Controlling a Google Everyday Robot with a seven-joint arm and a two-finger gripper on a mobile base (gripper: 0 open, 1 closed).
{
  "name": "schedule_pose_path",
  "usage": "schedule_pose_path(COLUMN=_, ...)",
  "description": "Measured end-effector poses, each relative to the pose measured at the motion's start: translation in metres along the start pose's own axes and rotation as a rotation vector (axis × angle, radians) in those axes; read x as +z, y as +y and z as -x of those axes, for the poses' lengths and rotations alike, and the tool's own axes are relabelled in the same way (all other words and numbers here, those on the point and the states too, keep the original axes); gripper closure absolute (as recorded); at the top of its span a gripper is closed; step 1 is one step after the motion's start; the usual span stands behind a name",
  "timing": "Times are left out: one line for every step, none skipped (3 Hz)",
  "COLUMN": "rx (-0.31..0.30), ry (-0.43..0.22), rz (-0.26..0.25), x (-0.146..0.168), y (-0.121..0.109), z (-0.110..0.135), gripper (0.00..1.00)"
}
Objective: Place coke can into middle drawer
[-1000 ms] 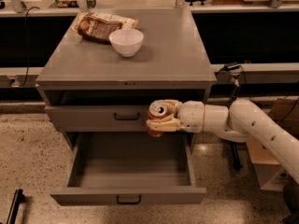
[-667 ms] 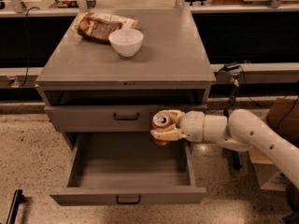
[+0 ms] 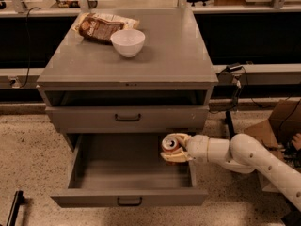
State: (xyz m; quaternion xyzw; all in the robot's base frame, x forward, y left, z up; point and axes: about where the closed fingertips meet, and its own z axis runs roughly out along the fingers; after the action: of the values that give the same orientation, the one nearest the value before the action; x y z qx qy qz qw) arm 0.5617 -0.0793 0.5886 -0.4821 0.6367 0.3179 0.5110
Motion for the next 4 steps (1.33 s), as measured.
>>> schedule_pose_path(rx=0.001, ry=-0.053, rz=0.037, x=0.017, y=0.005, z=-0.028, gripper=1.00)
schedule_pose_path(rx=0.013, ry=-0.061, rz=0.044, x=0.021, y=0.009, z=-0.035, gripper=1.00)
schedule_pose_path(rx=-0.006, ry=-0.044, rz=0.042, x=0.043, y=0.013, z=-0.057, gripper=1.00)
schedule_pose_path(rx=-0.027, ry=-0.044, rz=0.080, x=0.073, y=0.024, z=-0.080, gripper=0.82)
